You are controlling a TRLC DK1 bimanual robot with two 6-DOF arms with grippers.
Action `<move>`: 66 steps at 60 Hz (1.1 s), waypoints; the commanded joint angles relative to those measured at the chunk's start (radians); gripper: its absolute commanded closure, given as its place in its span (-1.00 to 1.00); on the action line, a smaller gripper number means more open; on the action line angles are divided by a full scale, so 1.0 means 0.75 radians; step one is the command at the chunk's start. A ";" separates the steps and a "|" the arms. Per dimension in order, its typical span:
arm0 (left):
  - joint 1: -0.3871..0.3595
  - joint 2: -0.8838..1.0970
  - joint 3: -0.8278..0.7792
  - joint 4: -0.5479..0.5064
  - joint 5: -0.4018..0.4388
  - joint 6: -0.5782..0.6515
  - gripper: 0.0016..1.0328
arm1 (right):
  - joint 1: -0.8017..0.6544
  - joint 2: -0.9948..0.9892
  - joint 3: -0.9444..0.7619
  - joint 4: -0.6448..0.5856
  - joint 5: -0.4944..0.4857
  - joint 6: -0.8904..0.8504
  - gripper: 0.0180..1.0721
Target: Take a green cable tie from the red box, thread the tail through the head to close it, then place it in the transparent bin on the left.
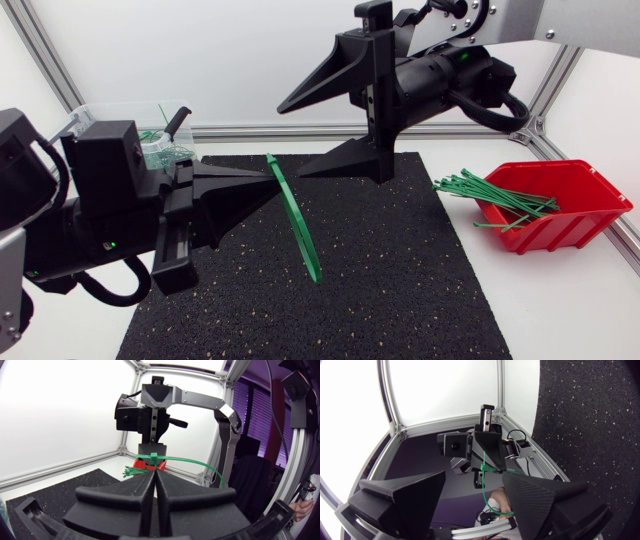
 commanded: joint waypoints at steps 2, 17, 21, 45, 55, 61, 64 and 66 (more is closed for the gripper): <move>-0.012 0.013 0.006 0.001 0.015 0.020 0.94 | 0.019 0.039 0.036 -0.003 0.012 -0.007 -0.56; -0.025 0.021 0.010 0.001 0.015 0.026 0.94 | 0.068 0.076 0.063 0.003 0.063 0.007 -0.28; -0.027 0.021 0.010 0.001 0.015 0.026 0.94 | 0.068 0.084 0.067 0.003 0.075 0.011 -0.08; -0.037 0.023 0.006 0.001 0.015 0.028 0.94 | 0.072 0.078 0.058 0.039 0.136 0.040 0.32; -0.035 0.021 0.006 0.001 0.015 0.028 0.94 | 0.072 0.065 0.050 0.046 0.147 0.042 0.42; -0.037 0.021 0.006 0.001 0.015 0.028 0.94 | 0.072 0.053 0.044 0.050 0.157 0.046 0.48; -0.037 0.023 0.006 0.001 0.015 0.028 0.94 | 0.072 0.049 0.040 0.056 0.159 0.050 0.49; -0.039 0.023 0.006 0.001 0.015 0.028 0.94 | 0.072 0.047 0.038 0.062 0.159 0.056 0.51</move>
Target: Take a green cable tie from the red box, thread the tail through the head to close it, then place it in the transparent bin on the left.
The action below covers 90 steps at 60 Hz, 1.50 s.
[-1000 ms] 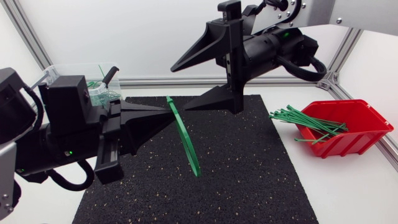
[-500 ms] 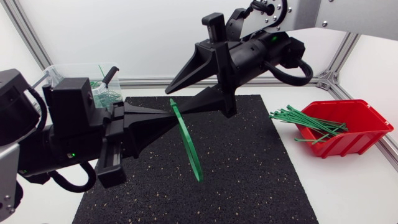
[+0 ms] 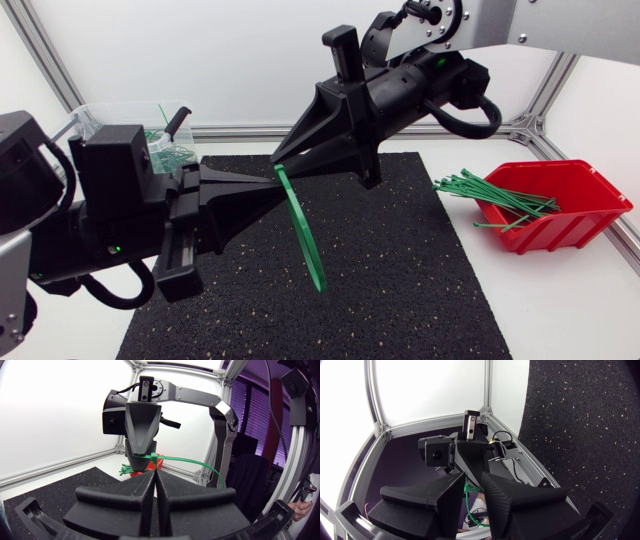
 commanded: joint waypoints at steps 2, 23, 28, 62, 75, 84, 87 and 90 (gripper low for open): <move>-0.011 0.011 0.006 0.005 0.010 0.025 0.94 | 0.012 -0.015 -0.005 0.020 0.010 0.038 0.54; -0.013 0.009 0.004 0.005 0.010 0.029 0.94 | 0.039 -0.142 -0.132 0.333 0.110 0.308 0.81; -0.015 0.011 0.004 0.005 0.010 0.029 0.94 | 0.039 -0.156 -0.159 0.398 0.112 0.364 0.80; -0.013 0.003 0.000 0.005 0.010 0.029 0.94 | 0.047 -0.201 -0.191 0.400 0.102 0.388 0.67; -0.011 0.001 0.000 0.003 0.010 0.029 0.94 | 0.049 -0.218 -0.198 0.402 0.122 0.390 0.89; -0.021 0.001 0.002 0.003 0.013 0.029 0.94 | 0.055 -0.201 -0.185 0.410 0.143 0.394 0.89; -0.027 0.001 0.002 0.003 0.013 0.029 0.94 | 0.055 -0.191 -0.179 0.417 0.149 0.396 0.89; -0.031 -0.003 0.002 0.003 0.013 0.029 0.94 | 0.057 -0.177 -0.173 0.431 0.163 0.404 0.89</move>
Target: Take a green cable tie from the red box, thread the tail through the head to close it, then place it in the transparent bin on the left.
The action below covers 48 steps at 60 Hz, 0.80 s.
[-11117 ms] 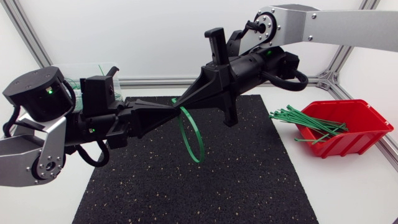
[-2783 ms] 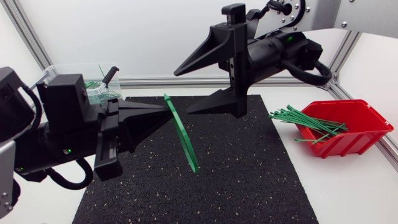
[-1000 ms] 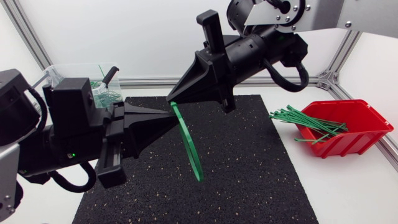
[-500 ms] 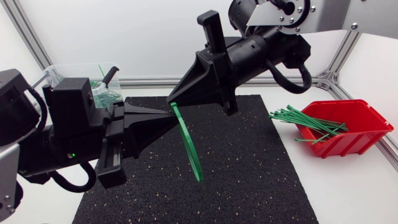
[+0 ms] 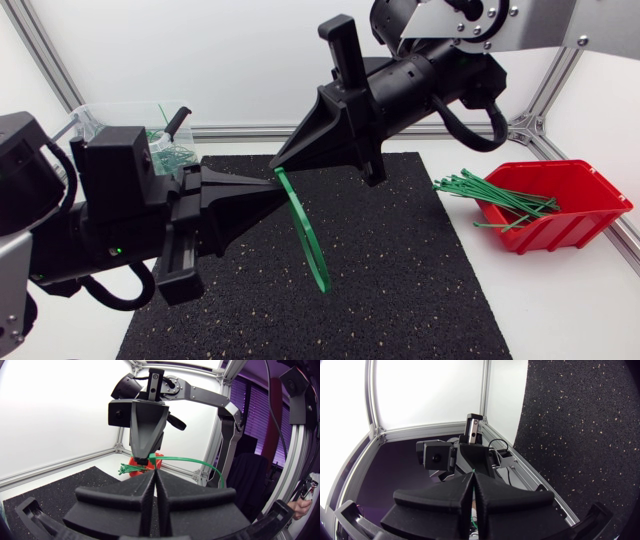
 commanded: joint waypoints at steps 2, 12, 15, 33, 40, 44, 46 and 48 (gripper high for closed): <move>-0.026 -0.008 0.000 0.007 0.017 0.024 0.94 | 0.014 0.026 -0.003 0.039 0.037 0.043 0.89; -0.061 -0.046 -0.004 -0.001 0.033 0.024 0.94 | 0.024 0.095 -0.007 0.180 0.107 0.131 0.89; -0.069 -0.063 -0.006 -0.003 0.036 0.024 0.94 | 0.024 0.132 -0.005 0.211 0.125 0.155 0.89; -0.022 -0.051 -0.002 -0.014 0.044 0.024 0.94 | 0.051 0.060 -0.036 0.237 0.193 0.155 0.89; 0.025 -0.042 0.016 -0.052 0.044 0.024 0.94 | 0.049 0.013 -0.056 0.262 0.195 0.153 0.53; 0.040 -0.040 0.027 -0.069 0.044 0.024 0.94 | 0.049 -0.001 -0.073 0.266 0.189 0.135 0.17; 0.060 -0.040 0.037 -0.091 0.046 0.024 0.94 | 0.041 -0.011 -0.079 0.266 0.189 0.121 0.11; 0.074 -0.040 0.045 -0.104 0.048 0.024 0.94 | 0.037 -0.021 -0.083 0.268 0.189 0.116 0.07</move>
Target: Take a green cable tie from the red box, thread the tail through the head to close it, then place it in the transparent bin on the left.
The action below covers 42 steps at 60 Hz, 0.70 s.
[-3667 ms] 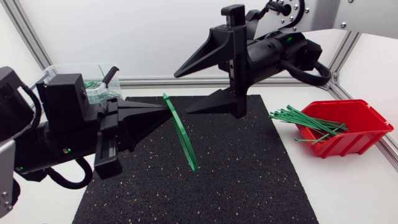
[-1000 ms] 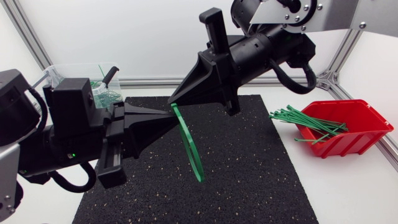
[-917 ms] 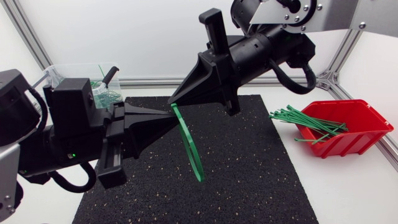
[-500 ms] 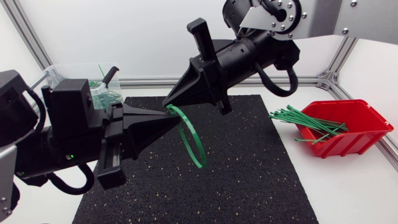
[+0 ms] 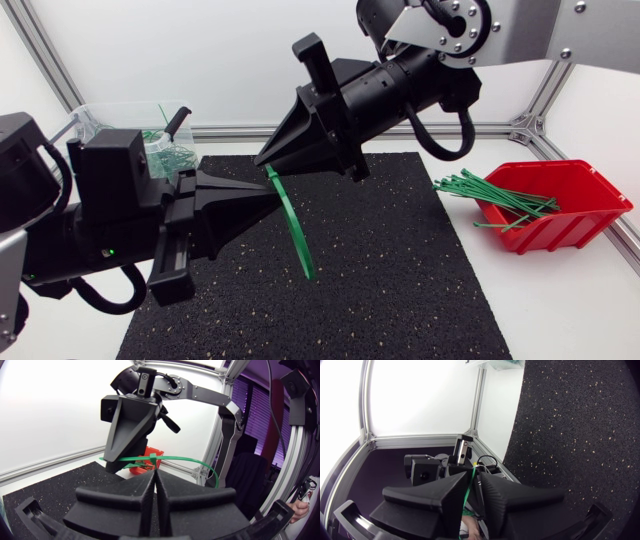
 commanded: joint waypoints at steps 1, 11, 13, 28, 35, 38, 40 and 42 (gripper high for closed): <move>0.042 -0.008 0.047 -0.015 0.012 0.024 0.94 | -0.004 -0.037 -0.043 0.007 0.010 -0.012 -0.01; 0.118 -0.002 0.094 -0.097 0.014 0.036 0.94 | -0.031 -0.053 -0.045 -0.003 0.010 -0.039 -0.55; 0.130 0.002 0.110 -0.130 0.014 0.055 0.93 | -0.035 -0.057 -0.047 -0.003 0.017 -0.043 -0.64; 0.235 0.054 0.294 -0.453 -0.080 0.243 0.93 | -0.035 -0.057 -0.035 -0.036 0.199 -0.072 -0.85; 0.247 0.078 0.372 -0.606 -0.254 0.396 0.93 | -0.014 -0.061 -0.022 -0.087 0.362 -0.131 -0.85; 0.290 0.107 0.415 -0.680 -0.307 0.464 0.93 | 0.000 -0.071 -0.022 -0.095 0.456 -0.151 -0.85; 0.323 0.123 0.435 -0.698 -0.317 0.480 0.93 | 0.006 -0.078 -0.022 -0.095 0.514 -0.155 -0.85; 0.357 0.142 0.456 -0.719 -0.319 0.492 0.93 | 0.014 -0.086 -0.022 -0.097 0.577 -0.159 -0.85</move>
